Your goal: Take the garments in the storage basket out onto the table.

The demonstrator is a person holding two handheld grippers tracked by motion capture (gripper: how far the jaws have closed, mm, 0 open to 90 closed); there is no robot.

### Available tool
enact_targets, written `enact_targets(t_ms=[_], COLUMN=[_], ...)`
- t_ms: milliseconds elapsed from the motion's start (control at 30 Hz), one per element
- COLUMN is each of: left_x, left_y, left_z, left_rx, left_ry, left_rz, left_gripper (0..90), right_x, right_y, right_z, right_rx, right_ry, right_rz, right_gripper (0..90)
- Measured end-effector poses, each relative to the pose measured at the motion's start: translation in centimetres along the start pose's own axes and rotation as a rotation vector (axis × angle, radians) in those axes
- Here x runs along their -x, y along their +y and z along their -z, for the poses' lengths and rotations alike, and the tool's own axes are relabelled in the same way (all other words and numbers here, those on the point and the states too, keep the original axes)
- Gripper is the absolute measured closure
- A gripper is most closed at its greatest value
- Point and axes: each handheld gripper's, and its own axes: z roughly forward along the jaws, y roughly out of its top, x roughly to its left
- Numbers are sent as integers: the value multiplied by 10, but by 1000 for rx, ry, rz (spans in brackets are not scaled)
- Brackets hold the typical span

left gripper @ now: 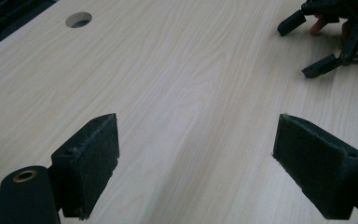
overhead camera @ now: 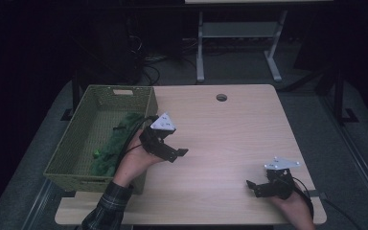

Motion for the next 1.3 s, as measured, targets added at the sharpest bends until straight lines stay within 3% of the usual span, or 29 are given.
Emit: enact_targets(t_ms=[267,700,1300], left_x=[-9,-26,-53], left_y=[-6,-17,-45], left_z=[12,41,80], left_rx=[-10,-1,-18], left_ry=[12,82,218], left_rz=[12,59,146], left_gripper=[136,137,152], right_x=[0,0,0], right_y=[0,0,0], right_z=[0,0,0], right_rx=[0,1,0], right_ry=[-3,-3,-3], right_rz=[-4,-3,-4], right_gripper=[19,20,19])
